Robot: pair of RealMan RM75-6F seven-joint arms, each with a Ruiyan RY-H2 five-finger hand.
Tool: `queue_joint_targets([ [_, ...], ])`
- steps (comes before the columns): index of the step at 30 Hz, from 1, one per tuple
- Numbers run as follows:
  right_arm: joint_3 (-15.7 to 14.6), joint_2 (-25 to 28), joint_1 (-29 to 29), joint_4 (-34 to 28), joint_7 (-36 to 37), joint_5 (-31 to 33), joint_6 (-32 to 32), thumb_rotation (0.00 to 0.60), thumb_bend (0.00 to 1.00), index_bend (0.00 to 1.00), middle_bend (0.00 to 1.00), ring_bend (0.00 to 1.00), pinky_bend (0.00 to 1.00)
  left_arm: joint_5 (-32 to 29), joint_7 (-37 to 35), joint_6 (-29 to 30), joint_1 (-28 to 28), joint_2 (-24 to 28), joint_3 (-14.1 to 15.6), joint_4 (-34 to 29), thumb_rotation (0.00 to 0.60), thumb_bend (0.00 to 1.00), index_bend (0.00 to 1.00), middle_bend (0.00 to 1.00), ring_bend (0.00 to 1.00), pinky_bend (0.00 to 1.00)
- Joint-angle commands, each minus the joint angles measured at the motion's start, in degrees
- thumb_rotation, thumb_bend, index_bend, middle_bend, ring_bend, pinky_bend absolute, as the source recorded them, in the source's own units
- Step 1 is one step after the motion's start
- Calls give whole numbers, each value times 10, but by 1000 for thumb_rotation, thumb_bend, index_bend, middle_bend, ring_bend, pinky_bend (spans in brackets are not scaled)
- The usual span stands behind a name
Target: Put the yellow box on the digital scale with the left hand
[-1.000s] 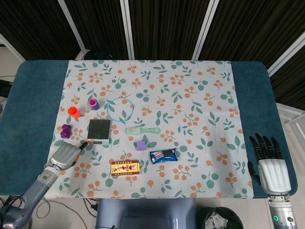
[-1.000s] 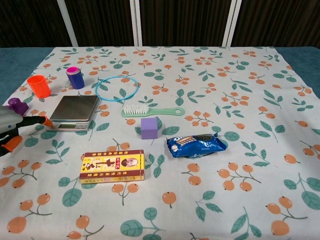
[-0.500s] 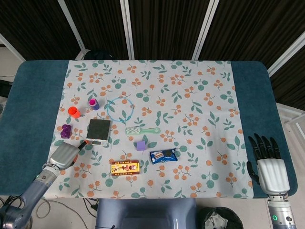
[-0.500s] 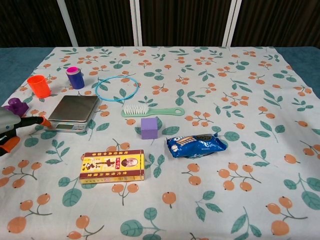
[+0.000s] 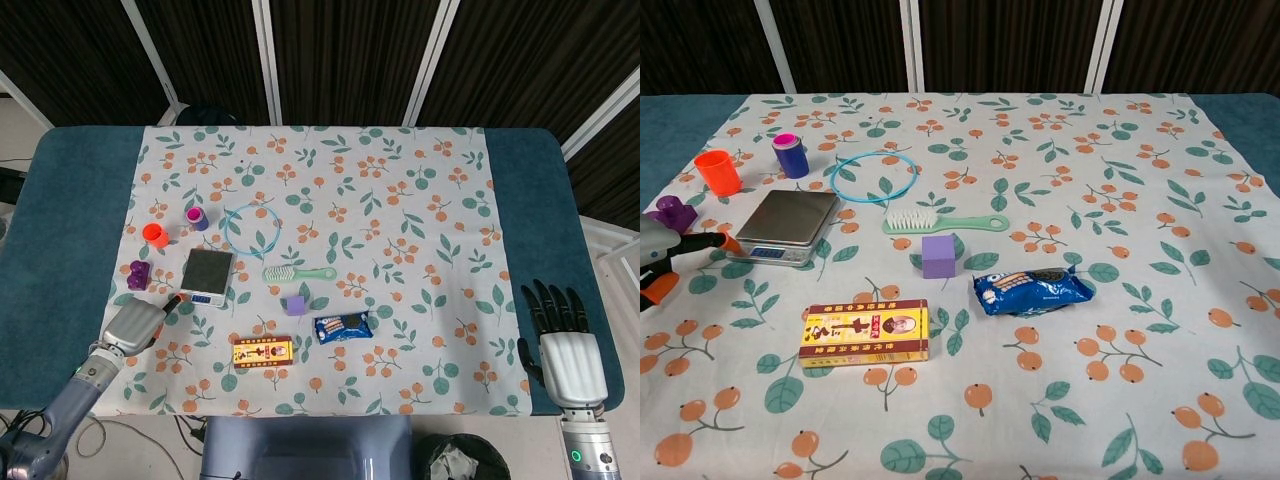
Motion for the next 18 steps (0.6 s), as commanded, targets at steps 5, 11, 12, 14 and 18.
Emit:
queue_joint_targets([
  [5,0,-1,0,0,-2,1,-1,600,513,34,67,58,14,-1,0,2,0,-2,2,3,600,690,139,853,772,734],
  [11,0,-1,1,0,-3,1,-1,600,513,34,67,58,14,-4,-2,-2,-1,-4,4,8,600,690,139,853,772,733],
  [12,0,-1,1,-1,-3,1,-1,600,513,34,67,58,14,-4,-3,-3,-1,-5,4,9,600,691,139,853,772,733],
  [14,0,-1,0,-1,-3,1,0,600,513,34,67,58,14,-5,-4,-4,-2,-6,5,11,600,690,139,853,772,733],
  [18,0,-1,1,-1,-3,2,0,600,513,34,67,58,14,-5,-5,-6,-3,-8,6,14,600,691,139,853,772,733],
])
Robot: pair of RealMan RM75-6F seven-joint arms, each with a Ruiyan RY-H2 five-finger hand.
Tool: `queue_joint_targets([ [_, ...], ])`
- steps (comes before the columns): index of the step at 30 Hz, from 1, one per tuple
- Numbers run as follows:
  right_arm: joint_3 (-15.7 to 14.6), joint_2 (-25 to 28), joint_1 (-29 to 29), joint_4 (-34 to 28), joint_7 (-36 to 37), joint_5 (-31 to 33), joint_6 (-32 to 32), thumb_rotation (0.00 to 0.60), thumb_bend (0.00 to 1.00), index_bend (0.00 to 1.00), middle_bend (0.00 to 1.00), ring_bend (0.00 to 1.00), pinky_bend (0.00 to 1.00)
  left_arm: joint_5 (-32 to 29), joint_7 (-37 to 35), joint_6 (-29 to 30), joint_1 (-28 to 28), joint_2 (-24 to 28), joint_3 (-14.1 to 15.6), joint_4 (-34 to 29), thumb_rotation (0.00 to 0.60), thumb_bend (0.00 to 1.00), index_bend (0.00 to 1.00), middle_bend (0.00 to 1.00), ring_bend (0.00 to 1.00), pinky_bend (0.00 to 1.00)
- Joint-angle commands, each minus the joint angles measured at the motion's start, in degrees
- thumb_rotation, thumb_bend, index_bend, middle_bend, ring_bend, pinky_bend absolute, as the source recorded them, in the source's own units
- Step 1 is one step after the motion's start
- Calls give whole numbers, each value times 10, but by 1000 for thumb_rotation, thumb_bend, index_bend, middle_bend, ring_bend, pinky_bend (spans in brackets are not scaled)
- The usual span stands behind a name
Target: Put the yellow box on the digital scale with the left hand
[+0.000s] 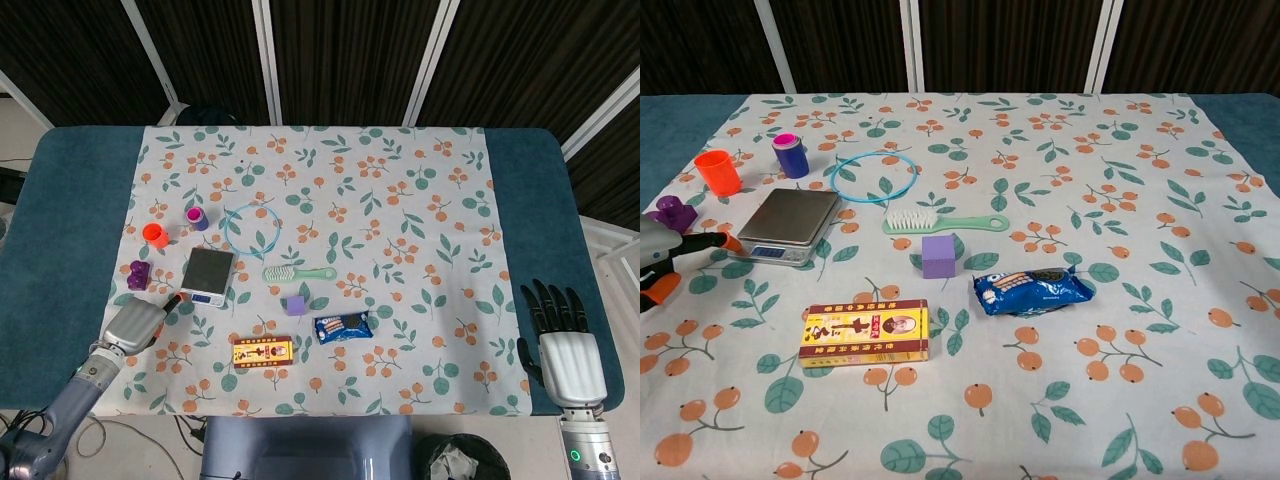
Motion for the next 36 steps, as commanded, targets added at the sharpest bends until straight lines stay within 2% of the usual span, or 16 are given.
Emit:
queue_joint_targets([
  [1,0,0,0,0,0,0,0,600,513,34,67,58,14,0,0,-1,-1,-1,1,1,600,691,139,853,772,733],
  [8,0,0,-1,-1,1,0,2,600,514,34,67,58,14,7,8,17,1,2,-1,-7,600,691,139,853,772,733],
  [14,0,1,-1,-1,2,-2,3,600,513,34,67,58,14,34,1,85,11,29,-20,-56,600,690,139,852,773,733],
  [20,0,0,-1,-2,1,-2,4,600,513,34,67,58,14,62,6,120,13,54,-25,-101,600,663,154,825,752,731],
  [23,0,0,-1,-2,1,-2,5,600,513,34,67,58,14,77,10,123,11,59,-21,-121,600,544,151,719,663,691],
  [25,0,1,-1,-3,1,-2,5,600,513,34,67,58,14,86,5,121,10,62,-16,-138,600,384,129,576,536,602],
  [26,0,1,-2,-3,1,-2,6,600,513,34,67,58,14,87,3,120,10,63,-15,-147,600,281,110,479,439,523],
  [28,0,1,-2,-3,2,-2,6,600,514,34,67,58,14,85,4,119,11,65,-14,-170,600,141,76,324,272,379],
  [31,1,2,-3,-3,3,-1,8,600,513,34,67,58,14,66,25,119,16,66,-17,-207,600,65,57,220,165,285],
  [36,1,3,-3,-2,6,-1,8,600,513,34,67,58,14,34,74,118,18,50,-20,-262,600,29,59,199,149,242],
])
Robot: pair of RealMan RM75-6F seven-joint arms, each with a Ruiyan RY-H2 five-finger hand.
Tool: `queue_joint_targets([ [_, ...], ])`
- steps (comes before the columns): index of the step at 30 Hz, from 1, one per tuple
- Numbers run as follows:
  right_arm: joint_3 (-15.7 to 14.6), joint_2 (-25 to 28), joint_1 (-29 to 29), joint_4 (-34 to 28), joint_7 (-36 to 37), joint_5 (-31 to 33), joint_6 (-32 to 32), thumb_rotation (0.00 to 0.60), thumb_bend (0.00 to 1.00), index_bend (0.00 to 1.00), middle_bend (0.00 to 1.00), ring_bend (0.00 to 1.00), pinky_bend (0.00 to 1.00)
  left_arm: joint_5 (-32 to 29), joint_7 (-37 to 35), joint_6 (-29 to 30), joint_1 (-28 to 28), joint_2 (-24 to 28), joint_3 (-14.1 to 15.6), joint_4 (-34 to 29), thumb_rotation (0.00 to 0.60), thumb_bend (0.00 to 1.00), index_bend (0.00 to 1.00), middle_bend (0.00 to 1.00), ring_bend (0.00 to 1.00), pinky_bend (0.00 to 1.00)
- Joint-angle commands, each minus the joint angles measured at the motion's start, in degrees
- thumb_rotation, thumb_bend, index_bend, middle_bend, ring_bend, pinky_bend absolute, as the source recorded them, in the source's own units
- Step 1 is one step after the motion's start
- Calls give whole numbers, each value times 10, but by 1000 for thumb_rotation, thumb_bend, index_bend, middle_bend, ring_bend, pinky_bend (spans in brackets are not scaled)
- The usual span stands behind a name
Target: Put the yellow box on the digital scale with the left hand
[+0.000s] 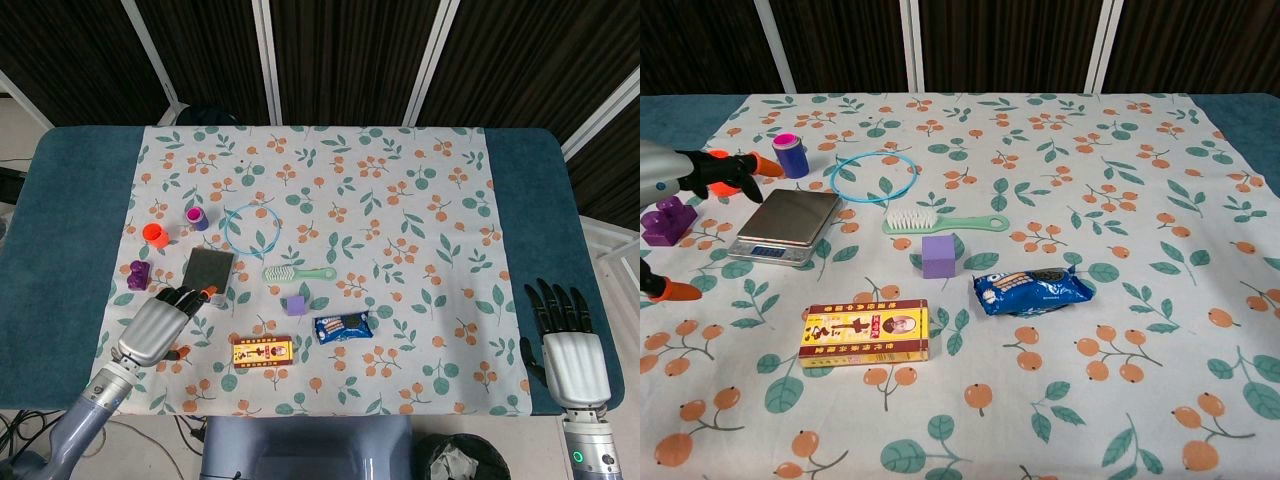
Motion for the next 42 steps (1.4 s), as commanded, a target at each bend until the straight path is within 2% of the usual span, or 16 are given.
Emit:
queue_joint_targets([
  [1,0,0,0,0,1,0,0,600,513,34,67,58,14,-34,58,2,2,-18,-5,-39,600,28,62,199,149,235],
  [6,1,1,-1,0,3,1,2,600,513,34,67,58,14,-72,140,17,0,-60,-15,-57,600,23,74,208,150,220],
  [14,1,2,-1,0,4,1,2,600,513,34,67,58,14,-152,216,14,-11,-129,-22,-60,600,16,74,221,161,219],
  [32,1,2,-1,3,5,3,0,600,512,34,67,58,14,-206,288,34,-35,-216,-13,-40,600,14,103,292,205,243],
  [42,1,2,0,3,5,4,-1,600,513,34,67,58,13,-210,312,46,-45,-246,-12,-11,600,158,184,421,304,340],
])
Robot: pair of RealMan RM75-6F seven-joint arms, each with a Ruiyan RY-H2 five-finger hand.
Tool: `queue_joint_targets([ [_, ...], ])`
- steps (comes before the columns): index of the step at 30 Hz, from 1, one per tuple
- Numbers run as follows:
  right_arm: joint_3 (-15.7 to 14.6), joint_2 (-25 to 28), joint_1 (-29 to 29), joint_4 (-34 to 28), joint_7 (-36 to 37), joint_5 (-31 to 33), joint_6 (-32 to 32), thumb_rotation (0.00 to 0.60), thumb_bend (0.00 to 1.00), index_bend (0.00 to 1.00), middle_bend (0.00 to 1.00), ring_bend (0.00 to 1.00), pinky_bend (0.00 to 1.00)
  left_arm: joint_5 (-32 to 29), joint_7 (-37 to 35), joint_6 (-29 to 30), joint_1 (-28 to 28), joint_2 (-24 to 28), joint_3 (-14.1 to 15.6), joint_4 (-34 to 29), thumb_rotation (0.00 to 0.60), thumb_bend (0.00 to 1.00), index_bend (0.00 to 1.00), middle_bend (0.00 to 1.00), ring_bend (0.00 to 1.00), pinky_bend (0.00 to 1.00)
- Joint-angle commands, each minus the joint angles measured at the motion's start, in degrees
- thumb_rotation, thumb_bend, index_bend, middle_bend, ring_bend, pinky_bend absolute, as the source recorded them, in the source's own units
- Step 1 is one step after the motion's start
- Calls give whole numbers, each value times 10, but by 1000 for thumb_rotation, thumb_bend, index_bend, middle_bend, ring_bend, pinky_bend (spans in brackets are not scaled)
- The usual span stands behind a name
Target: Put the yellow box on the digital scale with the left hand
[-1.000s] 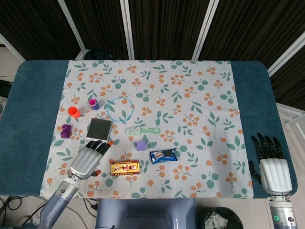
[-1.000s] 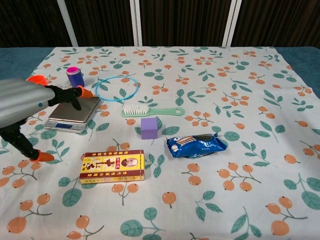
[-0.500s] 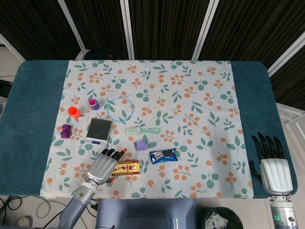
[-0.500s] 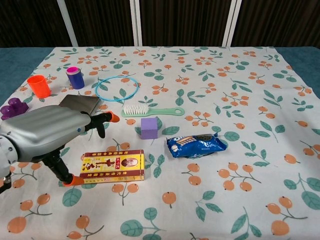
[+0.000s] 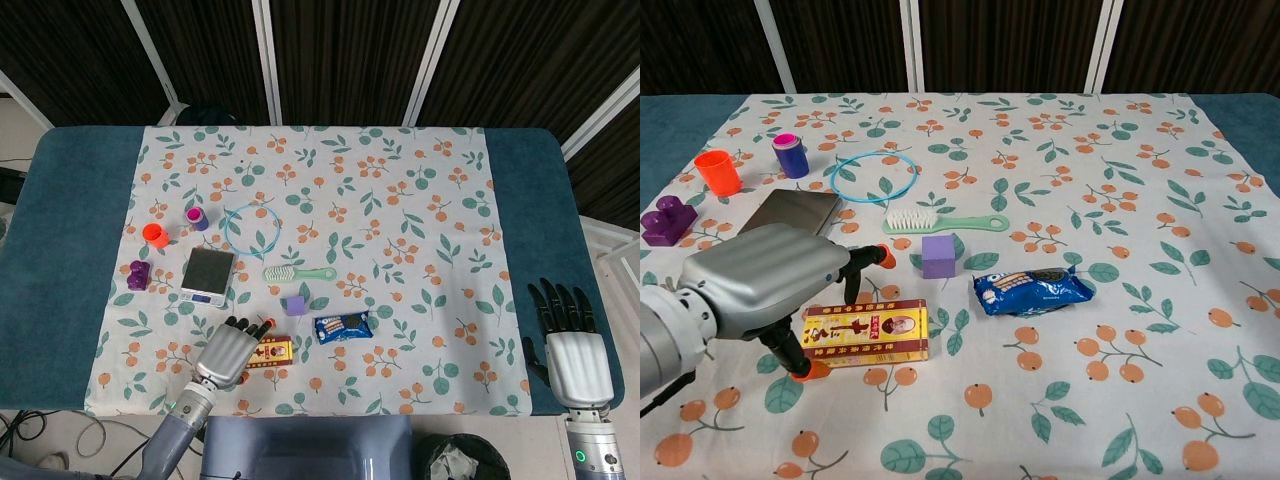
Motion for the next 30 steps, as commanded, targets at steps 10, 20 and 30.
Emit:
queue_joint_targets([
  [10,0,1,0,0,2,2,0,600,513,34,67,58,14,-9,23,11,-10,-25,3,37,600,203,208,425,311,342],
  [20,0,2,0,0,3,1,0,600,513,34,67,58,14,40,-7,19,-20,-14,-3,41,600,401,338,571,441,457],
  [30,-2,0,1,1,0,1,-3,600,513,34,67,58,14,102,-69,-62,-84,125,-45,46,600,402,375,567,453,457],
])
